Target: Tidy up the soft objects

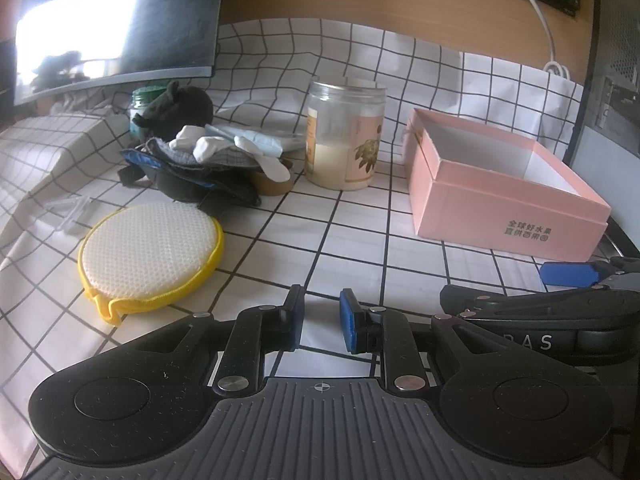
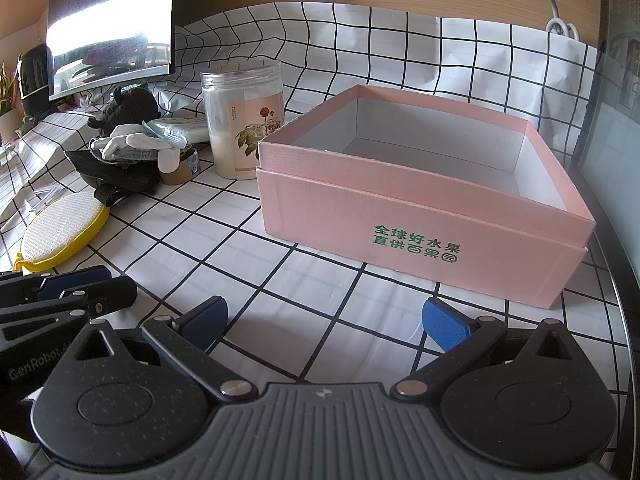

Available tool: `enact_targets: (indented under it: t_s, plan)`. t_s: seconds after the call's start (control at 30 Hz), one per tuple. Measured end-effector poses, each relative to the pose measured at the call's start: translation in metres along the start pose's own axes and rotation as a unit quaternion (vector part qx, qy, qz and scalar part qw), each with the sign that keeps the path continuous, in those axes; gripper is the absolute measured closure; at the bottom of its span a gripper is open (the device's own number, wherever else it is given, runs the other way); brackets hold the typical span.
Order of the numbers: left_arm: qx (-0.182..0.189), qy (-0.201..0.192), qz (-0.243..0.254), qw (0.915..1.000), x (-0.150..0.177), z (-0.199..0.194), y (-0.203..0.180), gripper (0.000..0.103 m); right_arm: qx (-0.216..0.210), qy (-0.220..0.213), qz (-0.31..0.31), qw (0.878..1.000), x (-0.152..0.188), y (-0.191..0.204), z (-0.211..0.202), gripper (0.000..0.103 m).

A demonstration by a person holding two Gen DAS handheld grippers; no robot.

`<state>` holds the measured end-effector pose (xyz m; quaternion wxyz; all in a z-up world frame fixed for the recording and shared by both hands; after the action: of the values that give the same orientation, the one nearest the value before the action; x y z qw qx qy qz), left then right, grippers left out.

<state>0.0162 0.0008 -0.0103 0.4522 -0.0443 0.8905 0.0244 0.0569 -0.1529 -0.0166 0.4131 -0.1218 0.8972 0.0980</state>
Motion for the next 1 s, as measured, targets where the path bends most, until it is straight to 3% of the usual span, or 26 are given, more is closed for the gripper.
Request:
enact_targets:
  t_s: [1.0]
  plan:
    - [0.000, 0.000, -0.005, 1.0000, 0.0016, 0.0000, 0.0010, 0.081, 0.000, 0.000, 0.000, 1.000, -0.0001, -0.0002, -0.0002, 0.000]
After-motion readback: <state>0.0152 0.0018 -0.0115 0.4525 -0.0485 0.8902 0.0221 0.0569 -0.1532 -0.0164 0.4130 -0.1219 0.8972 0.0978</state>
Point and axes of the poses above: each gripper's, at about its wrist camera, not at the fingertips, and z roughly the way its jaws point, y to its left, x to its underside, the point moved 2 cm from there along z, roughly the way its jaws point, and after that the axes turned 6 degrees about -x, right-handed, at the moved point
